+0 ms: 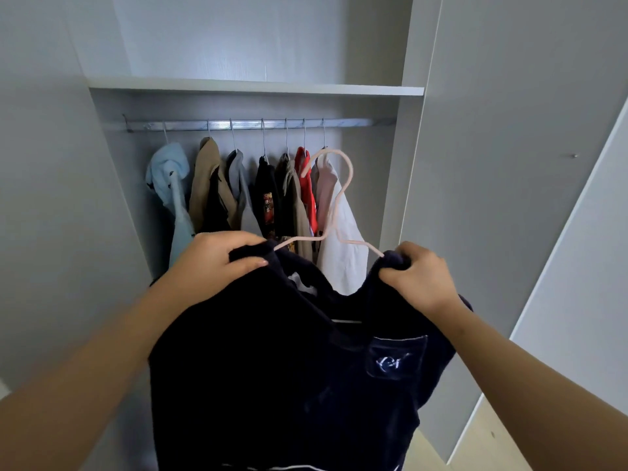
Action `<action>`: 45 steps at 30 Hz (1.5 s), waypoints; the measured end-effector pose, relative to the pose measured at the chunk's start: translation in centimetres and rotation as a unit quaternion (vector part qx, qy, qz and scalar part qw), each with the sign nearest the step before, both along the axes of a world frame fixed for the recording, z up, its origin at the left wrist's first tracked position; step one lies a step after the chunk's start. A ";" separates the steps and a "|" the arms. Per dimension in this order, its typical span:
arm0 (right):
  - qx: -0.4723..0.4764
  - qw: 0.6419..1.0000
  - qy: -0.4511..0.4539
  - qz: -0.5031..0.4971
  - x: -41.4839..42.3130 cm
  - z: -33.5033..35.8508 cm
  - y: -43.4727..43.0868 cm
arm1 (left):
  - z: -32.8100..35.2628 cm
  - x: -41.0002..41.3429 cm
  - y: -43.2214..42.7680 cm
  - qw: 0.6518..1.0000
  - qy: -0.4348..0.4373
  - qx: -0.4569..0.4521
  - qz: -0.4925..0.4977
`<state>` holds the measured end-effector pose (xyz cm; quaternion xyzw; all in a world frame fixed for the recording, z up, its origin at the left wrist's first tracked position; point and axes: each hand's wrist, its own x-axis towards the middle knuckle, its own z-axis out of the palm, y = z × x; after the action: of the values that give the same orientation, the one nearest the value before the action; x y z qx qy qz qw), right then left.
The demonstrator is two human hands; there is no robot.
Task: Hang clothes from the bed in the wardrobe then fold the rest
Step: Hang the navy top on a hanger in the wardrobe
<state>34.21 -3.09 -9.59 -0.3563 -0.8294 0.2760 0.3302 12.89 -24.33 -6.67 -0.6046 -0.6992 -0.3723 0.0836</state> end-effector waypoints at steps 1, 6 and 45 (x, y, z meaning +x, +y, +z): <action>-0.009 1.000 0.015 -0.020 0.3 -0.2 0.2 | 0.1 -0.7 -0.5 1.000 0.016 -0.022 0.008; -0.040 0.996 0.048 -0.071 0.7 -0.9 0.5 | -0.2 -3.2 -1.4 0.993 -0.086 -0.063 0.046; -0.126 0.991 -0.040 -0.027 6.9 1.3 1.3 | -3.6 6.5 9.1 0.984 -0.168 -0.044 0.042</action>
<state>41.15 -1.75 -8.31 -0.4284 -0.7905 0.3549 0.2562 19.42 -15.23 -10.30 -0.5065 -0.7440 -0.4333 -0.0466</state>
